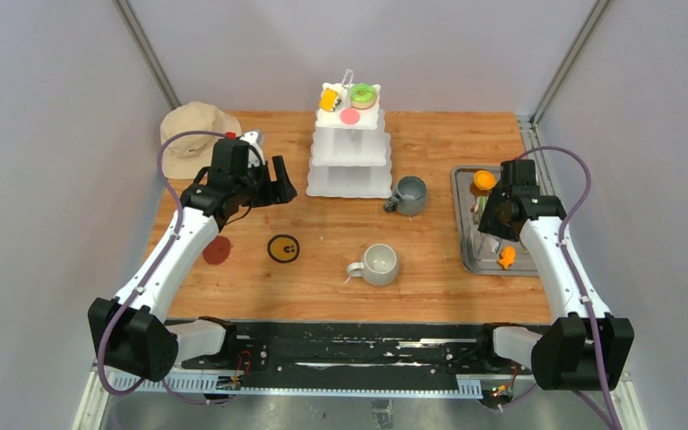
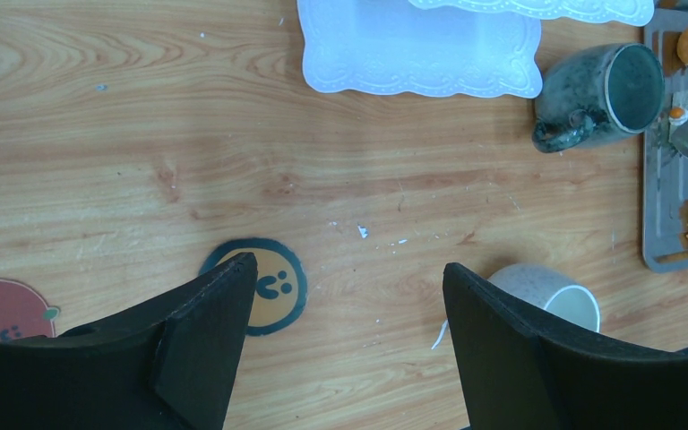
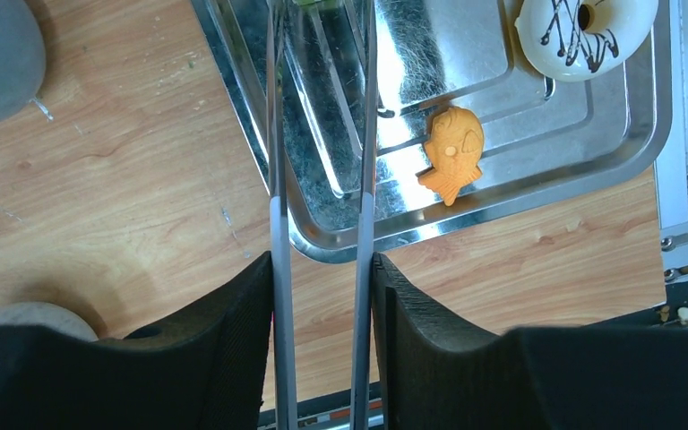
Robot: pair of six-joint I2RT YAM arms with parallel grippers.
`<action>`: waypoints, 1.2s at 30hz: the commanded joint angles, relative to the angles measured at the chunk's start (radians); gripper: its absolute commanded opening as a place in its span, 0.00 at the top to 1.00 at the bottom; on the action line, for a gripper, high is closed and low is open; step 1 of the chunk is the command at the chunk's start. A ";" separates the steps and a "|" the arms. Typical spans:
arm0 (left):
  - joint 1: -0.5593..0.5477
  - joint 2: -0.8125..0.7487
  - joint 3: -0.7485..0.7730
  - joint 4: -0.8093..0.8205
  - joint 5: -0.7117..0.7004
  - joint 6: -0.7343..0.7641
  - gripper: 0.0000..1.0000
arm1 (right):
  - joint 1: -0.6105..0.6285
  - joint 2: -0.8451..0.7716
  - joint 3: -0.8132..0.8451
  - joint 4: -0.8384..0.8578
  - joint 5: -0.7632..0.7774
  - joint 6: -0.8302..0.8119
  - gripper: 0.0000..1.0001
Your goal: Serve the afternoon tea
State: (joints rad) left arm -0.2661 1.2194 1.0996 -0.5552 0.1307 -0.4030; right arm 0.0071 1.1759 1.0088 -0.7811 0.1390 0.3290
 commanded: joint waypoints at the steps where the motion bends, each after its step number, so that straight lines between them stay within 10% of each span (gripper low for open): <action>1: -0.007 -0.008 0.009 0.015 0.004 0.005 0.20 | -0.009 0.003 0.009 0.040 -0.008 -0.040 0.60; 13: -0.007 -0.017 0.011 0.008 -0.003 0.006 0.20 | -0.016 -0.059 0.011 0.035 -0.034 -0.053 0.99; 36: -0.007 -0.055 0.015 -0.013 -0.035 0.001 0.20 | 0.288 0.101 0.437 0.100 -0.219 -0.093 0.99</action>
State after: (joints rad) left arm -0.2661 1.1980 1.0996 -0.5571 0.1184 -0.4038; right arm 0.2249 1.2037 1.3857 -0.7635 -0.0341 0.2634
